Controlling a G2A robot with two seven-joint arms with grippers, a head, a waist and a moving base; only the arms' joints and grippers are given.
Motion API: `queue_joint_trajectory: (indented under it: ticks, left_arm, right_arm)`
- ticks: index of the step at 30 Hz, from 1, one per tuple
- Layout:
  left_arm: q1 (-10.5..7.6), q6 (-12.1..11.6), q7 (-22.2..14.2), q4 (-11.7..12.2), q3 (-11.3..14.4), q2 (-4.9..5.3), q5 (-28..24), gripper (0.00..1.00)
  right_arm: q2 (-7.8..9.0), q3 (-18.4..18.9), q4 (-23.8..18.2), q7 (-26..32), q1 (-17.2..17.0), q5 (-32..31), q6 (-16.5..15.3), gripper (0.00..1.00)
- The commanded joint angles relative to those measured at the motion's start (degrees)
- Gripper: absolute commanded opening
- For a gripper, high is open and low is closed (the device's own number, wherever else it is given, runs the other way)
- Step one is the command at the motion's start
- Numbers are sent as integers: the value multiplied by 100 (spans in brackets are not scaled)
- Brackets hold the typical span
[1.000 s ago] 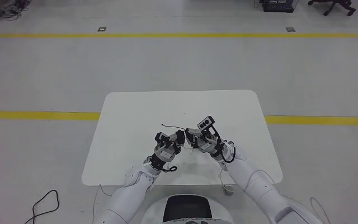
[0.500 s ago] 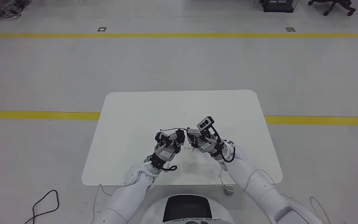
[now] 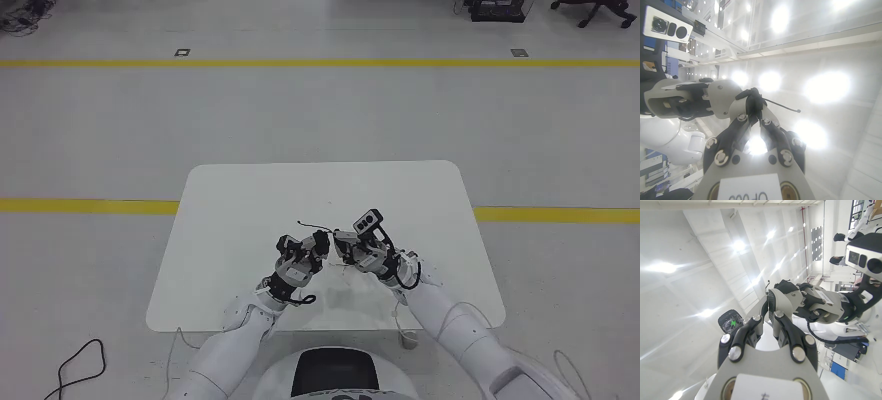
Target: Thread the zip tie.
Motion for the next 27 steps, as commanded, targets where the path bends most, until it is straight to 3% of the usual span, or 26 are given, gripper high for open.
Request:
queue_joint_trajectory:
  ticks: [1, 25, 27]
  left_arm:
    - [7, 0, -7, -4, -1, 0, -4, 0]
    - [72, 0, -20, -60, -21, -10, 49, 0]
    - [72, 0, -18, -61, -20, -11, 55, 0]
  right_arm:
    - [2, 4, 10, 0, -2, -9, 4, 0]
    - [17, 59, 9, 0, -62, -34, -46, 0]
    - [19, 63, -13, 0, -66, -36, -49, 4]
